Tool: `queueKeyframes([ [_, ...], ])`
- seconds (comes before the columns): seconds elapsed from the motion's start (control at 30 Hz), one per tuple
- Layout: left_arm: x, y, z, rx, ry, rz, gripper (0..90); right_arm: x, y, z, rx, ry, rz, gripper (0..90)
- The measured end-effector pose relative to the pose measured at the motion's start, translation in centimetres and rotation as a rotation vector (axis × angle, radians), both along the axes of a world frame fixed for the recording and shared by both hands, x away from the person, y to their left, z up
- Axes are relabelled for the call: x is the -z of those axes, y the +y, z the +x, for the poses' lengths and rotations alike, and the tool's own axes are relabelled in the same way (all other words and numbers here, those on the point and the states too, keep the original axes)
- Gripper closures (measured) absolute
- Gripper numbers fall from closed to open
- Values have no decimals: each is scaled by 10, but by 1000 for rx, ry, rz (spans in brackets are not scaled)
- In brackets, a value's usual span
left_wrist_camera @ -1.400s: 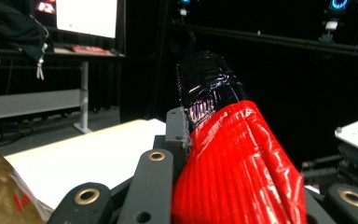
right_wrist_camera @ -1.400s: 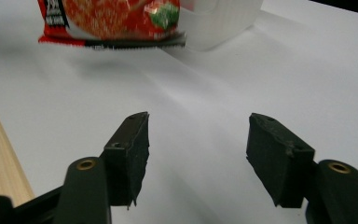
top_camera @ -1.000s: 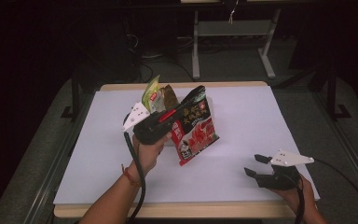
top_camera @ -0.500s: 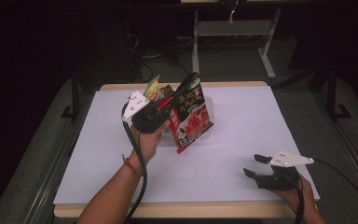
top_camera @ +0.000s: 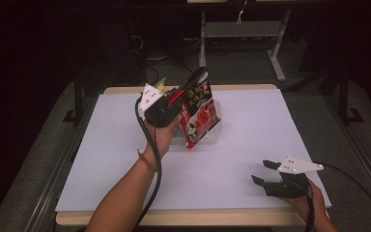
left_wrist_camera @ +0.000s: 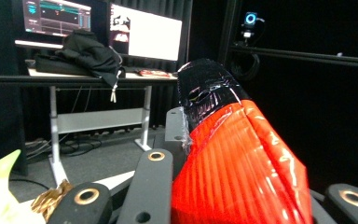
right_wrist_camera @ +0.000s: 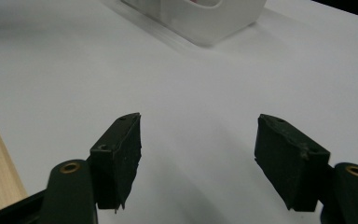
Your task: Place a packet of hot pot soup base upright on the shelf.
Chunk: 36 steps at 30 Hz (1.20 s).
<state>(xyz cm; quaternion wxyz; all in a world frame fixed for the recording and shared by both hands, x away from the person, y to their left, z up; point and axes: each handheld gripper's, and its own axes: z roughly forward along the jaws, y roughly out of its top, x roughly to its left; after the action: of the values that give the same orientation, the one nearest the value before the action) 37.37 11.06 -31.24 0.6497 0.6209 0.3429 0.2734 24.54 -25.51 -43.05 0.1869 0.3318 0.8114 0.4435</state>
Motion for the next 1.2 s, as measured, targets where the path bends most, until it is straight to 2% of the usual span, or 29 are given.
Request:
queueKeyframes([
  [0.07,-1,-4,2,-14,-7,6,781,0,0,0,0,1,1,309],
  [0.1,-1,-7,5,-25,-9,23,781,0,0,0,0,1,0,308],
  [0.27,1,-13,16,-61,6,29,780,1,1,0,0,3,-2,308],
  [0.3,1,-16,19,-68,6,48,780,1,1,0,0,4,-1,308],
  [0.4,4,-22,26,-89,10,64,780,1,1,-1,-1,5,-2,308],
  [0.57,7,-33,37,-120,21,63,780,2,2,-1,-6,10,-10,310],
  [0.7,10,-41,44,-154,14,81,779,2,3,-1,-13,6,-9,312],
  [0.9,18,-48,53,-198,31,66,779,2,3,-2,-18,6,-9,313],
  [1.03,22,-51,54,-203,20,60,778,3,4,-2,-22,8,-11,314],
  [1.2,28,-55,52,-172,22,64,773,3,4,-2,-25,9,-11,315],
])
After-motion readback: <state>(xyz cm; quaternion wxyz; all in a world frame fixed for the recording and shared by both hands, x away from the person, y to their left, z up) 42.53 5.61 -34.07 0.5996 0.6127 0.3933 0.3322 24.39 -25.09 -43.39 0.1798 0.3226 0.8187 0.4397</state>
